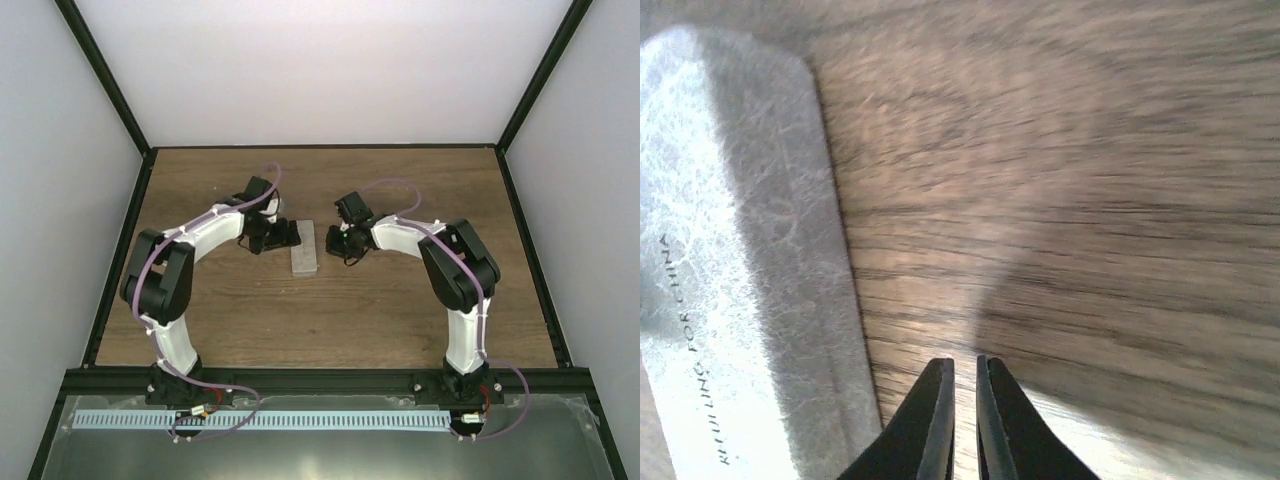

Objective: Organize the sunglasses
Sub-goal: Close the sunglasses case at the center of the board.

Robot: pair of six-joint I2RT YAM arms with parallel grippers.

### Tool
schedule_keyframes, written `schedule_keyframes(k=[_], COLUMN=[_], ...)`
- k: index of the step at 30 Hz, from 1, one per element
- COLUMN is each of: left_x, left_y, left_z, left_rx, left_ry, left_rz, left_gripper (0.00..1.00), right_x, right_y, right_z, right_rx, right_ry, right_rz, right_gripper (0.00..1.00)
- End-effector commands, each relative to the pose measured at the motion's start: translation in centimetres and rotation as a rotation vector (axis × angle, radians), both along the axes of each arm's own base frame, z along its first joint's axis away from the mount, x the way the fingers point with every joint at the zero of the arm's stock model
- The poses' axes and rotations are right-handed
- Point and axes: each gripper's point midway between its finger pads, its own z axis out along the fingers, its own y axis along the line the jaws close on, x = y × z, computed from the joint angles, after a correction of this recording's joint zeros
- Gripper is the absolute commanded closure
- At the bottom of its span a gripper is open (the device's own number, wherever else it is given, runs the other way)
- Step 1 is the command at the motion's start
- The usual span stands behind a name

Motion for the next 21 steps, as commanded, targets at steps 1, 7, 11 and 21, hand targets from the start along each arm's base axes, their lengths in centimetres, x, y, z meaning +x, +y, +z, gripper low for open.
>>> schedule_keyframes(k=[1, 7, 11, 21], left_x=[1.7, 2.3, 2.2, 1.5], left_y=[1.3, 5.6, 8.3, 12.9], left_z=[4.2, 4.3, 3.5, 3.4], left_rx=[-0.052, -0.065, -0.052, -0.037], left_ry=[-0.112, -0.12, -0.1, -0.102], left_rz=[0.081, 0.195, 0.253, 0.33], left_gripper=[0.07, 0.0, 0.0, 0.0], right_x=[1.5, 2.5, 2.5, 2.3], right_y=[-3.3, -0.7, 2.1, 5.2], right_z=[2.8, 5.4, 6.2, 4.5], right_rx=[-0.166, -0.243, -0.323, -0.375], right_ry=[-0.089, -0.181, -0.226, -0.21], right_rz=[-0.121, -0.057, 0.008, 0.084], right_gripper=[0.89, 0.48, 0.16, 0.0])
